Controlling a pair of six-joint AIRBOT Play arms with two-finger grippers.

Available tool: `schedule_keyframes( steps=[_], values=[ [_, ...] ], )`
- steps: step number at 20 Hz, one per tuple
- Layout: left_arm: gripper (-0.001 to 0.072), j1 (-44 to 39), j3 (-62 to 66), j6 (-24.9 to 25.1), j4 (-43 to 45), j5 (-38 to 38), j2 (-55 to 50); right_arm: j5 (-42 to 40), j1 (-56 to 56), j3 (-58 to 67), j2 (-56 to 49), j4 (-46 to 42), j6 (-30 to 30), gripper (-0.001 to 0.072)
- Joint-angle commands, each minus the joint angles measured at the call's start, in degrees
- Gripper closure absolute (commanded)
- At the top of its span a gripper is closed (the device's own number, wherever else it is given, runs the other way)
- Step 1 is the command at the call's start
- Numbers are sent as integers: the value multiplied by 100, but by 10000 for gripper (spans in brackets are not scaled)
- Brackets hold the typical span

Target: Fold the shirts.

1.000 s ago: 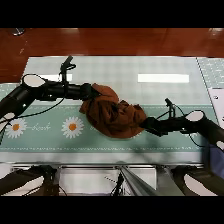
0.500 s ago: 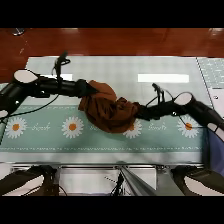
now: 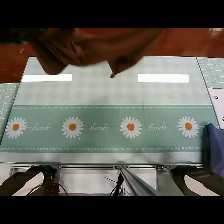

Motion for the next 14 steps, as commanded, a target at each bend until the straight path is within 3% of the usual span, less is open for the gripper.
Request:
schedule_keyframes(
  steps=[1,8,14],
  values=[
    [684,109,1207,-581,1764,-730,621,584,-42,1287,761,-675,13,686],
    [683,103,643,-774,1720,-2339,2522,1727,-44,70,2822,-1370,151,686],
    [683,103,-2673,-1204,1209,-2559,4133,2070,-44,-1919,3759,-1401,667,685]
  ],
)
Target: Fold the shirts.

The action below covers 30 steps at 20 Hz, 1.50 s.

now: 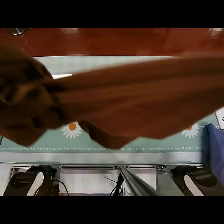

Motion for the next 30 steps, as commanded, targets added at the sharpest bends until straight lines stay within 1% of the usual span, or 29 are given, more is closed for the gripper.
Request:
schedule_keyframes(
  steps=[1,3,4,6,7,8,9,11,12,13,14,15,16,17,18,19,20,21,22,23,24,25,26,27,29,30],
  values=[
    [683,7,-2142,-125,-535,-17,839,201,-4,-1425,503,-46,361,685],
    [683,7,-3558,260,-1204,533,946,15,-4,-2500,529,-31,380,685],
    [683,7,-4212,496,-1554,992,907,-240,-4,-3034,505,-33,380,685],
    [684,4,-5410,1311,-2446,2308,686,-984,-4,-4089,345,-46,382,685],
    [683,4,-5840,1515,-2802,3038,474,-1515,-4,-4535,179,-109,437,685],
    [683,4,-6087,1692,-3010,3628,188,-2006,-4,-4826,-42,-227,503,685],
    [683,4,-6148,1845,-3060,3995,-149,-2393,-4,-4953,-348,-391,623,685],
    [683,4,-5969,2236,-3165,4286,-951,-3073,-4,-4931,-1147,-549,785,685],
    [683,0,-5799,2422,-3213,4266,-1397,-3342,-4,-4905,-1523,-505,841,685],
    [682,-17,-5622,2455,-3233,4216,-1799,-3512,-4,-4848,-1928,-452,925,685],
    [650,-57,-5414,2457,-3233,4175,-2201,-3571,-4,-4771,-2288,-358,968,685],
    [470,-83,-5206,2455,-3230,4092,-2535,-3571,-4,-4669,-2643,-260,1003,684],
    [102,-81,-4966,2457,-3228,3919,-2859,-3545,-9,-4564,-2920,-120,1003,680],
    [2,-35,-4704,2463,-3165,3676,-3121,-3493,-42,-4441,-3141,46,1001,522],
    [2,72,-4391,2455,-2944,3342,-3327,-3375,-131,-4291,-3307,258,946,128],
    [3,273,-4019,2404,-2625,2929,-3488,-3082,-286,-4096,-3394,389,612,91],
    [3,549,-3687,2269,-2260,2511,-3558,-2653,-520,-3880,-3399,293,337,92],
    [3,852,-3460,2201,-1862,2203,-3552,-2234,-785,-3720,-3340,42,199,92],
    [3,1220,-3362,2096,-1475,1985,-3491,-1814,-1119,-3659,-3213,-343,11,92],
    [3,1574,-3407,2011,-1235,1821,-3416,-1478,-1495,-3711,-3042,-772,-37,92],
    [3,1937,-3595,1910,-1145,1681,-3333,-1296,-1862,-3869,-2863,-1047,-35,92],
    [3,2208,-3901,1818,-1224,1534,-3250,-1305,-2284,-4205,-2623,-1106,-17,93],
    [3,2402,-4321,1832,-1471,1351,-3185,-1453,-2643,-4638,-2387,-942,96,93],
    [3,2441,-4739,1886,-1770,1329,-3112,-1646,-2955,-5182,-2138,-544,114,93],
    [3,2277,-5539,2426,-2590,1419,-3047,-2059,-3200,-6199,-1744,407,-295,93],
    [3,2157,-5794,2592,-2815,1456,-3077,-2229,-3171,-6579,-1624,745,-459,93]
  ],
)
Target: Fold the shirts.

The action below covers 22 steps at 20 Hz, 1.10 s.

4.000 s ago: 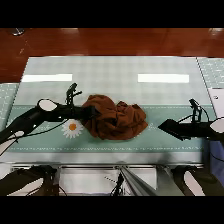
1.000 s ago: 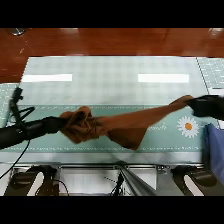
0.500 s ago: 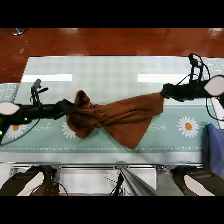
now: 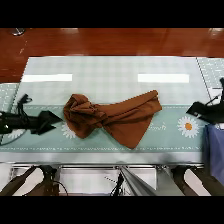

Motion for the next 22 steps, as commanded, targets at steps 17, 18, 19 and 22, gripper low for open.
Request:
schedule_keyframes(
  steps=[17,18,19,22],
  values=[
    [683,-2656,-776,732,-1711,2236,-262,-1886,483,-1296,-828,3167,-1104,93],
    [683,-2656,-776,732,-1711,2179,-262,-1915,498,-1117,-1095,3305,-1200,93],
    [683,-2656,-778,734,-1711,2083,-262,-1934,501,-953,-1360,3429,-1281,93],
    [683,-2660,-778,732,-1711,1915,-262,-1884,501,-481,-2164,3910,-1593,93]
  ],
)
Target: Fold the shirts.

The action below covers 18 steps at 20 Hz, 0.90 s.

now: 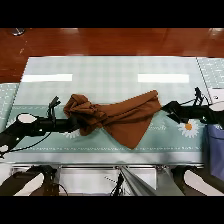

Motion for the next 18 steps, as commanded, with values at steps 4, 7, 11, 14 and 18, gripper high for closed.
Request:
schedule_keyframes(
  steps=[4,7,11,14,18],
  values=[
    [682,-17,20,9,-20,-146,-4,264,146,848,-1397,739,-520,93],
    [682,-15,20,9,-20,-144,-4,271,498,1069,-1635,741,-538,145],
    [682,334,343,105,7,-793,37,739,614,1742,-1447,483,-426,685],
    [683,968,1515,136,-216,-1259,234,1143,616,3027,-890,-107,105,686],
    [683,1362,4033,131,-1421,-1132,323,1832,616,5619,-485,-267,511,686]
  ],
)
